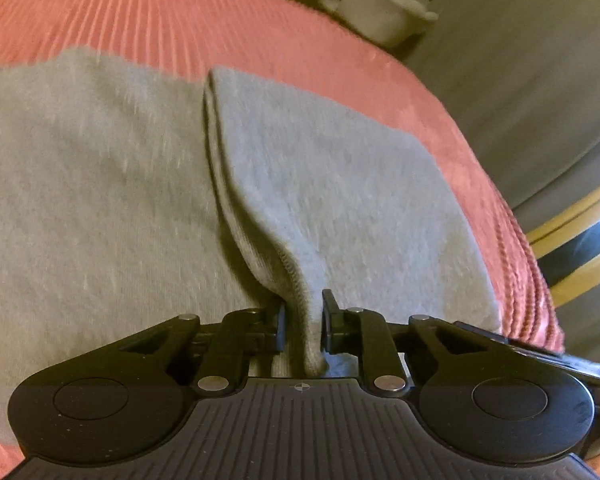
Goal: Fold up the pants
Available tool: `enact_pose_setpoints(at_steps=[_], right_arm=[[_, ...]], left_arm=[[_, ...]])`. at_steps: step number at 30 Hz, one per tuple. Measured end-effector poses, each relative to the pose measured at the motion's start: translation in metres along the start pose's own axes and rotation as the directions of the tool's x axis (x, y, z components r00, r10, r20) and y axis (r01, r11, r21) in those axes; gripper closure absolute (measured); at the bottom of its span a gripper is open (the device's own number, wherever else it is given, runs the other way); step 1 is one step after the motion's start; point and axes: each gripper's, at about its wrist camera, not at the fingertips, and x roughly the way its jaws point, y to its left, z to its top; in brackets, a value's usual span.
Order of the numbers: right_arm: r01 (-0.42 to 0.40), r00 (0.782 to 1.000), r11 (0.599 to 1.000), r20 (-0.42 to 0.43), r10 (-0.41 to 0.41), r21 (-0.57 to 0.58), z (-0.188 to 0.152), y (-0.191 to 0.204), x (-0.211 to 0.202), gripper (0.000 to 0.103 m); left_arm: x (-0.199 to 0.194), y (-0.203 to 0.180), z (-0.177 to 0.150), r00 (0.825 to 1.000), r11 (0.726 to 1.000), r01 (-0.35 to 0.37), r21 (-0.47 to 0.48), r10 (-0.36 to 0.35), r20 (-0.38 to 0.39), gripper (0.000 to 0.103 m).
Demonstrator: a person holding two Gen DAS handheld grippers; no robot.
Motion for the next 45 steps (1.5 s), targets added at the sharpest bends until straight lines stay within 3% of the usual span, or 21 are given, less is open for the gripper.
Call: enact_pose_setpoints(at_steps=[2, 4, 7, 10, 13, 16, 17, 18, 20, 22, 25, 29, 31, 33, 36, 38, 40, 42, 45], right_arm=[[0.005, 1.000, 0.999, 0.016, -0.005, -0.032, 0.000, 0.006, -0.001, 0.032], [0.013, 1.000, 0.998, 0.023, -0.012, -0.055, 0.001, 0.011, -0.001, 0.030], [0.035, 0.999, 0.995, 0.001, -0.035, -0.094, -0.002, 0.016, 0.007, 0.027], [0.057, 0.998, 0.989, -0.007, -0.058, -0.136, -0.004, 0.020, 0.009, 0.027], [0.059, 0.998, 0.989, 0.018, -0.057, -0.135, -0.001, 0.021, 0.004, 0.027], [0.068, 0.995, 0.985, 0.077, -0.057, -0.158, 0.005, 0.026, -0.003, 0.025], [0.075, 0.994, 0.983, 0.088, -0.061, -0.168, 0.006, 0.029, -0.003, 0.020], [0.085, 0.993, 0.980, 0.094, -0.069, -0.180, 0.008, 0.032, -0.001, 0.016], [0.095, 0.994, 0.974, 0.074, -0.081, -0.204, 0.008, 0.034, 0.009, 0.013], [0.119, 0.993, 0.965, 0.028, -0.115, -0.232, 0.003, 0.036, 0.023, 0.010], [0.153, 0.988, 0.939, 0.024, -0.153, -0.307, -0.007, 0.039, 0.035, 0.003], [0.159, 0.987, 0.944, 0.034, -0.156, -0.290, -0.008, 0.037, 0.036, 0.003], [0.170, 0.985, 0.942, 0.030, -0.168, -0.290, -0.009, 0.038, 0.038, 0.003], [0.176, 0.984, 0.939, 0.030, -0.175, -0.296, -0.008, 0.040, 0.039, 0.003], [0.180, 0.982, 0.941, -0.005, -0.189, -0.287, 0.001, 0.043, 0.038, 0.003], [0.178, 0.984, 0.953, 0.024, -0.177, -0.244, 0.007, 0.045, 0.033, 0.003], [0.151, 0.987, 0.962, 0.096, -0.132, -0.228, 0.011, 0.050, 0.024, 0.003], [0.146, 0.986, 0.955, 0.113, -0.120, -0.257, 0.012, 0.059, 0.025, 0.003], [0.129, 0.992, 0.936, 0.034, -0.124, -0.328, 0.007, 0.073, 0.049, 0.003]], left_arm=[[-0.010, -0.015, 0.001, 0.997, 0.993, -0.043, 0.108, 0.036, 0.068, 0.084], [-0.009, -0.023, 0.001, 0.996, 0.984, -0.074, 0.159, 0.066, 0.059, 0.083], [0.005, -0.005, -0.007, 0.992, 0.991, -0.114, 0.077, 0.118, -0.049, 0.079], [-0.005, 0.005, -0.004, 0.995, 0.995, -0.093, 0.022, 0.094, -0.034, 0.076], [-0.029, 0.006, 0.000, 0.994, 0.995, -0.092, 0.033, 0.090, 0.055, 0.075], [-0.047, 0.010, 0.006, 0.990, 0.996, -0.082, 0.017, 0.080, 0.119, 0.054], [-0.049, 0.012, 0.005, 0.989, 0.997, -0.081, 0.004, 0.080, 0.122, 0.044], [-0.048, 0.015, 0.005, 0.990, 0.996, -0.086, -0.012, 0.086, 0.113, 0.041], [-0.037, 0.018, 0.003, 0.992, 0.994, -0.109, -0.018, 0.110, 0.060, 0.041], [-0.021, 0.022, -0.001, 0.983, 0.983, -0.183, -0.004, 0.183, -0.005, 0.043], [-0.025, 0.027, 0.002, 0.981, 0.981, -0.194, -0.027, 0.194, -0.010, 0.044], [-0.059, 0.034, 0.016, 0.953, 0.960, -0.276, -0.045, 0.280, 0.113, 0.046], [-0.084, 0.044, 0.025, 0.942, 0.957, -0.274, -0.095, 0.287, 0.174, 0.038], [-0.109, 0.063, 0.031, 0.933, 0.950, -0.258, -0.176, 0.292, 0.209, 0.021], [-0.143, 0.099, 0.038, 0.917, 0.917, -0.262, -0.301, 0.334, 0.220, 0.017], [-0.165, 0.129, 0.038, 0.907, 0.883, -0.255, -0.393, 0.359, 0.218, 0.016], [-0.189, 0.167, 0.035, 0.895, 0.837, -0.236, -0.494, 0.385, 0.225, 0.016], [-0.212, 0.202, 0.027, 0.872, 0.783, -0.237, -0.575, 0.432, 0.229, 0.015], [-0.234, 0.241, 0.013, 0.843, 0.725, -0.247, -0.643, 0.488, 0.227, 0.013]])
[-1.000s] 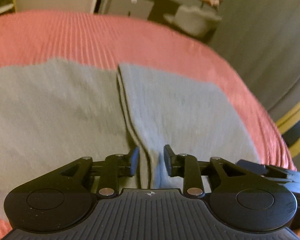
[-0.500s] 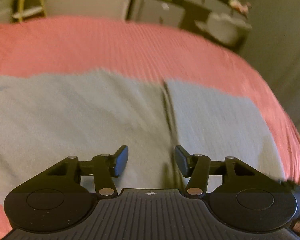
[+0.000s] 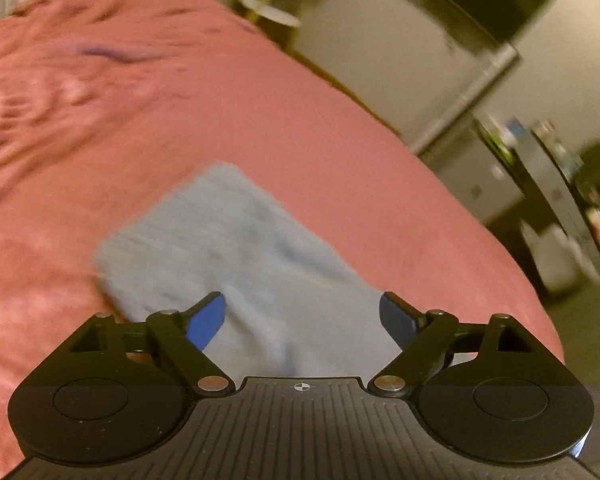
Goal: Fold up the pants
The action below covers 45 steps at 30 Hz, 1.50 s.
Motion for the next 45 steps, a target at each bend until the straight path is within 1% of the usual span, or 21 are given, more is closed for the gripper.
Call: enact_pose_setpoints(at_steps=[1, 3, 4, 9, 12, 15, 18, 20, 22, 23, 25, 26, 28, 33, 36, 37, 39, 41, 42, 43, 45], right_arm=[[0.006, 0.999, 1.000, -0.050, -0.007, -0.023, -0.002, 0.005, 0.012, 0.003], [0.051, 0.999, 0.995, -0.012, -0.052, -0.085, -0.007, 0.015, 0.016, 0.003], [0.058, 0.998, 0.994, -0.006, -0.059, -0.097, -0.006, 0.018, 0.014, 0.003], [0.093, 0.992, 0.995, 0.095, -0.089, -0.037, 0.001, 0.011, 0.002, 0.003], [0.115, 0.991, 0.993, 0.062, -0.115, 0.001, 0.000, 0.002, 0.011, 0.003], [0.102, 0.993, 0.994, 0.051, -0.104, 0.040, -0.002, -0.004, 0.017, 0.003], [0.119, 0.992, 0.993, 0.047, -0.120, 0.022, -0.002, 0.000, 0.019, 0.003], [0.120, 0.991, 0.993, 0.053, -0.121, 0.020, -0.003, 0.001, 0.021, 0.003], [0.114, 0.992, 0.993, 0.054, -0.116, 0.030, -0.004, -0.002, 0.020, 0.003], [0.112, 0.992, 0.993, 0.052, -0.113, 0.037, -0.003, -0.004, 0.020, 0.003], [0.112, 0.992, 0.992, 0.050, -0.115, 0.051, -0.003, -0.006, 0.021, 0.003], [0.116, 0.992, 0.992, 0.048, -0.119, 0.050, -0.003, -0.005, 0.021, 0.003], [0.118, 0.992, 0.992, 0.047, -0.120, 0.047, -0.002, -0.004, 0.021, 0.003], [0.123, 0.991, 0.991, 0.048, -0.126, 0.058, -0.001, -0.004, 0.023, 0.003], [0.132, 0.990, 0.989, 0.051, -0.135, 0.070, -0.002, -0.002, 0.024, 0.003], [0.131, 0.989, 0.989, 0.053, -0.135, 0.071, -0.002, -0.002, 0.024, 0.003], [0.130, 0.989, 0.989, 0.059, -0.134, 0.072, -0.003, -0.002, 0.024, 0.003], [0.131, 0.989, 0.989, 0.066, -0.135, 0.072, -0.005, -0.002, 0.024, 0.003], [0.131, 0.988, 0.989, 0.071, -0.136, 0.071, -0.006, -0.002, 0.024, 0.003], [0.131, 0.988, 0.989, 0.072, -0.136, 0.070, -0.006, -0.002, 0.023, 0.003], [0.130, 0.988, 0.989, 0.075, -0.135, 0.070, -0.007, -0.003, 0.023, 0.003]], left_arm=[[0.000, 0.016, 0.002, 1.000, 1.000, -0.011, -0.023, 0.011, -0.003, 0.013], [0.000, 0.039, 0.005, 1.000, 0.999, -0.011, -0.052, 0.010, -0.011, 0.013], [0.002, 0.048, 0.005, 1.000, 0.998, 0.019, -0.058, -0.020, -0.017, 0.013], [0.003, 0.066, 0.007, 0.984, 0.985, 0.170, -0.008, -0.170, -0.052, 0.012], [-0.001, 0.081, 0.001, 0.971, 0.972, 0.232, -0.037, -0.234, -0.058, 0.012], [-0.001, 0.090, -0.005, 0.964, 0.965, 0.256, -0.050, -0.259, -0.060, 0.011], [0.005, 0.103, -0.017, 0.962, 0.964, 0.257, -0.065, -0.262, -0.082, 0.011], [0.016, 0.112, -0.018, 0.951, 0.952, 0.282, -0.119, -0.294, -0.097, 0.011], [0.024, 0.111, -0.015, 0.941, 0.943, 0.309, -0.125, -0.322, -0.103, 0.011], [0.030, 0.108, -0.012, 0.941, 0.944, 0.309, -0.114, -0.321, -0.109, 0.011], [0.044, 0.105, -0.009, 0.956, 0.961, 0.257, -0.102, -0.269, -0.122, 0.010], [0.052, 0.106, -0.009, 0.957, 0.965, 0.239, -0.108, -0.253, -0.139, 0.010], [0.063, 0.109, -0.010, 0.948, 0.958, 0.254, -0.133, -0.274, -0.160, 0.010], [0.068, 0.106, -0.008, 0.939, 0.941, 0.315, -0.125, -0.328, -0.102, 0.009], [0.071, 0.110, -0.009, 0.922, 0.917, 0.373, -0.145, -0.383, -0.054, 0.009], [0.075, 0.114, -0.010, 0.920, 0.911, 0.376, -0.171, -0.388, -0.043, 0.009], [0.084, 0.114, -0.010, 0.932, 0.919, 0.342, -0.196, -0.358, -0.052, 0.005], [0.086, 0.100, -0.008, 0.937, 0.931, 0.331, -0.154, -0.344, -0.065, 0.000], [0.087, 0.090, -0.006, 0.948, 0.948, 0.297, -0.114, -0.307, -0.084, 0.000], [0.087, 0.082, -0.006, 0.952, 0.955, 0.286, -0.076, -0.292, -0.091, 0.000], [0.084, 0.082, -0.006, 0.937, 0.939, 0.339, -0.064, -0.343, -0.062, 0.000]])
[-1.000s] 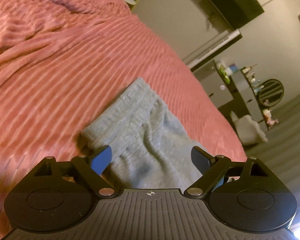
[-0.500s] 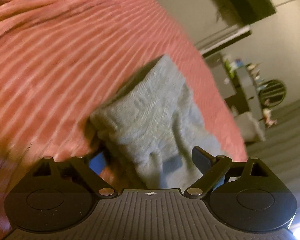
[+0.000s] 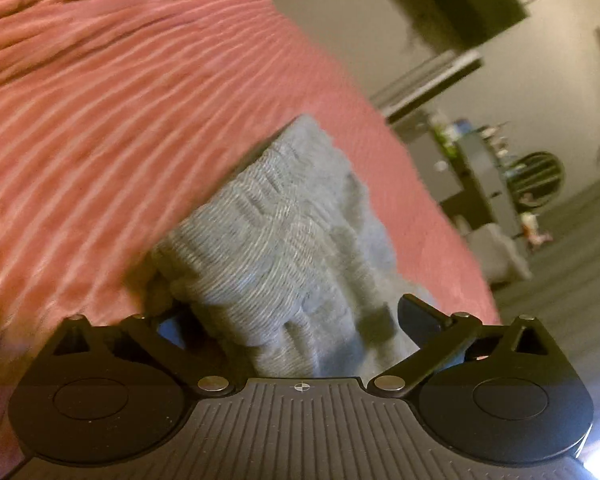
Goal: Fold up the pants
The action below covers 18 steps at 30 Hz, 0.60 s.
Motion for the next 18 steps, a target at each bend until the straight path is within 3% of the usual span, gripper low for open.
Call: enact_pose_setpoints(at_steps=[2, 3, 5, 7, 12, 18], right_arm=[[-0.003, 1.000, 1.000, 0.003, 0.003, 0.000, -0.001, -0.001, 0.000, 0.003], [-0.004, 1.000, 1.000, 0.007, 0.004, -0.002, -0.001, -0.001, -0.001, 0.003], [-0.006, 1.000, 1.000, 0.020, 0.006, -0.004, -0.003, -0.001, -0.001, 0.003], [-0.004, 1.000, 1.000, 0.031, 0.004, -0.001, -0.003, -0.001, -0.001, 0.003], [-0.003, 0.999, 1.000, 0.048, 0.002, 0.004, -0.006, -0.001, -0.002, 0.003], [-0.001, 0.999, 1.000, 0.054, 0.001, 0.010, -0.005, 0.000, -0.001, 0.003]], left_arm=[[-0.006, 0.011, 0.000, 0.996, 0.996, 0.069, -0.063, -0.065, 0.056, 0.002], [-0.006, 0.016, 0.000, 0.996, 0.994, 0.061, -0.089, -0.055, 0.075, 0.011], [0.000, 0.022, -0.001, 0.997, 0.993, 0.005, -0.116, 0.003, 0.074, 0.013], [0.004, 0.013, 0.000, 0.998, 0.997, 0.012, -0.071, -0.008, 0.055, 0.003], [0.024, -0.018, 0.007, 0.994, 0.991, -0.107, 0.082, 0.109, -0.023, 0.000], [0.032, -0.022, 0.015, 0.991, 0.989, -0.127, 0.071, 0.130, -0.028, 0.000]])
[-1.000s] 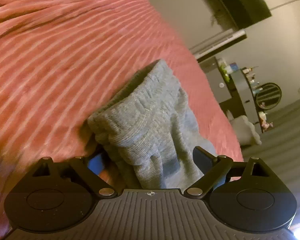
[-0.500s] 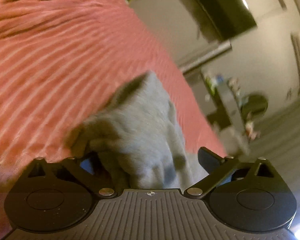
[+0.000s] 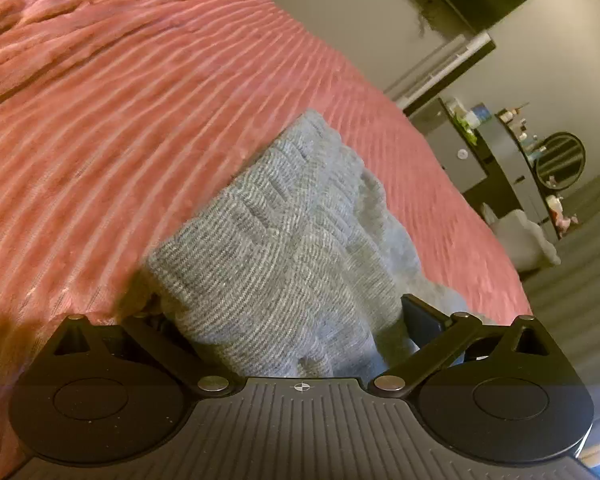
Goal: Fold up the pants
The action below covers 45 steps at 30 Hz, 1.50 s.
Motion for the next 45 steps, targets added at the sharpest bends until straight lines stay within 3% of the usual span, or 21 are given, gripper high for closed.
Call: enact_pose_setpoints(at_steps=[2, 3, 4, 6, 9, 12, 16, 20, 24, 28, 31, 34, 41, 45], right_arm=[[0.001, 1.000, 1.000, -0.016, -0.001, 0.001, 0.003, 0.001, 0.001, 0.003], [0.001, 1.000, 1.000, -0.022, -0.001, 0.003, 0.004, 0.001, 0.001, 0.003], [0.001, 1.000, 1.000, -0.026, 0.000, 0.005, 0.005, 0.001, 0.001, 0.003], [0.000, 1.000, 1.000, -0.030, 0.000, 0.007, 0.005, 0.001, 0.001, 0.003], [0.006, 0.999, 1.000, -0.032, -0.006, 0.005, 0.005, 0.002, 0.001, 0.003], [0.006, 0.999, 1.000, -0.035, -0.006, 0.004, 0.006, 0.003, 0.002, 0.003], [0.005, 0.999, 1.000, -0.039, -0.005, 0.004, 0.006, 0.003, 0.002, 0.003], [0.006, 0.999, 1.000, -0.039, -0.005, 0.004, 0.006, 0.003, 0.002, 0.003], [0.008, 0.999, 1.000, -0.038, -0.008, 0.002, 0.006, 0.004, 0.002, 0.003], [0.007, 0.999, 1.000, -0.038, -0.007, 0.001, 0.006, 0.004, 0.002, 0.003], [0.002, 0.999, 1.000, -0.040, -0.002, 0.000, 0.006, 0.003, 0.001, 0.003], [-0.006, 0.999, 1.000, -0.040, 0.006, 0.002, 0.007, 0.001, -0.002, 0.003], [-0.013, 1.000, 0.994, 0.006, 0.012, 0.104, 0.012, -0.019, -0.019, 0.003], [-0.008, 0.999, 0.987, 0.041, 0.002, 0.162, 0.018, -0.034, -0.031, 0.003]], left_arm=[[0.001, -0.005, 0.003, 1.000, 1.000, -0.028, 0.012, 0.028, 0.004, 0.008], [-0.001, -0.003, 0.001, 0.999, 0.998, -0.052, 0.030, 0.052, 0.008, 0.022], [-0.003, -0.002, 0.000, 0.998, 0.997, -0.066, 0.044, 0.065, 0.009, 0.029], [-0.009, 0.005, -0.004, 0.999, 0.998, -0.052, 0.038, 0.052, 0.006, 0.043], [-0.016, -0.001, -0.004, 0.999, 0.996, -0.037, 0.076, 0.034, 0.038, 0.055], [-0.021, -0.012, -0.003, 0.998, 0.993, -0.007, 0.117, -0.001, 0.070, 0.057], [-0.015, -0.014, -0.001, 0.998, 0.994, -0.027, 0.106, 0.021, 0.059, 0.056], [-0.006, -0.002, -0.001, 0.996, 0.996, -0.091, 0.025, 0.091, 0.012, 0.047], [0.000, 0.013, 0.001, 0.998, 0.996, -0.064, -0.061, 0.063, -0.024, 0.040], [0.003, 0.012, 0.005, 0.996, 0.993, -0.088, -0.077, 0.085, -0.041, 0.040], [0.000, -0.005, 0.002, 0.988, 0.988, -0.152, -0.002, 0.152, -0.026, 0.053], [-0.012, -0.026, 0.000, 0.986, 0.983, -0.165, 0.079, 0.163, 0.023, 0.060], [-0.058, -0.068, -0.003, 0.989, 0.992, -0.070, 0.107, 0.055, 0.140, 0.062], [-0.081, -0.123, -0.014, 0.979, 0.970, -0.068, 0.233, 0.019, 0.205, 0.062]])
